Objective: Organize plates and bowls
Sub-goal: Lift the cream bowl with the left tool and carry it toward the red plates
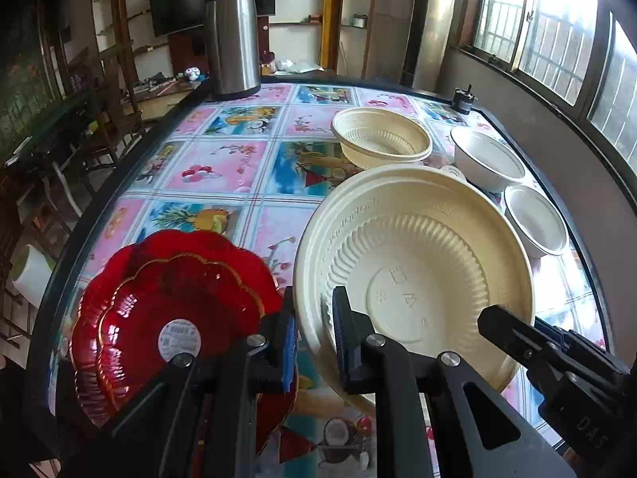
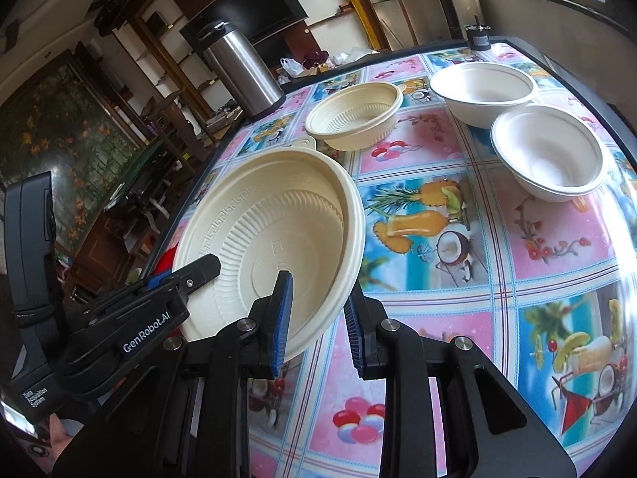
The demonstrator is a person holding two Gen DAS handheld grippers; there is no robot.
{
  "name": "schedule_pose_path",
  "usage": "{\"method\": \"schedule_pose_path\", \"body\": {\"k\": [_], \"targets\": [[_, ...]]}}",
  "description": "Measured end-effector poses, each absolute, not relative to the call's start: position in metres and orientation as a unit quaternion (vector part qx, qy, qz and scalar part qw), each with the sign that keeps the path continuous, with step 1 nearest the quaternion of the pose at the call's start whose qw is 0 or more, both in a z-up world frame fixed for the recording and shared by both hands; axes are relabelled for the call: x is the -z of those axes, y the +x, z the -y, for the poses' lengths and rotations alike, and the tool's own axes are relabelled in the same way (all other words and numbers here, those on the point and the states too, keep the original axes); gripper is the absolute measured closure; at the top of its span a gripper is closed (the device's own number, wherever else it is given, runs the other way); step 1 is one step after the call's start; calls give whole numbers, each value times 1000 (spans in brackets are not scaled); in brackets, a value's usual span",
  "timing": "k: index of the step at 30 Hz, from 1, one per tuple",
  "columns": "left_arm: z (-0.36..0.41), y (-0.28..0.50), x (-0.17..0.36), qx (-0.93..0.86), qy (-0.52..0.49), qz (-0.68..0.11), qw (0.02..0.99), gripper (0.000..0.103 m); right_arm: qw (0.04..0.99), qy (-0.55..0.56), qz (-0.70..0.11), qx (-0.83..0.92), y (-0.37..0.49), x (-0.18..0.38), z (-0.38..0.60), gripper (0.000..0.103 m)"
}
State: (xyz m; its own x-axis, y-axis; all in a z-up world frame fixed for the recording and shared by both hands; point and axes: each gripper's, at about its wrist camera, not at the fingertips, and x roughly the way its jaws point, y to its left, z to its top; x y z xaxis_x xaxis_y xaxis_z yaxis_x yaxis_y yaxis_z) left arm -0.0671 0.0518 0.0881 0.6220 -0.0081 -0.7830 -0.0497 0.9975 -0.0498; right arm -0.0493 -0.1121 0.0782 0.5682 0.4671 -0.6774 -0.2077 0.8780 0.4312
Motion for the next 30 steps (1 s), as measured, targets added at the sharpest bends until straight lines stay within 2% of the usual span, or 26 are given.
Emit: {"method": "schedule_pose_path", "body": {"k": [30], "targets": [[-114, -108, -101, -63, -70, -411, 907, 87, 869, 104, -414, -251, -69, -100, 46, 77]]}}
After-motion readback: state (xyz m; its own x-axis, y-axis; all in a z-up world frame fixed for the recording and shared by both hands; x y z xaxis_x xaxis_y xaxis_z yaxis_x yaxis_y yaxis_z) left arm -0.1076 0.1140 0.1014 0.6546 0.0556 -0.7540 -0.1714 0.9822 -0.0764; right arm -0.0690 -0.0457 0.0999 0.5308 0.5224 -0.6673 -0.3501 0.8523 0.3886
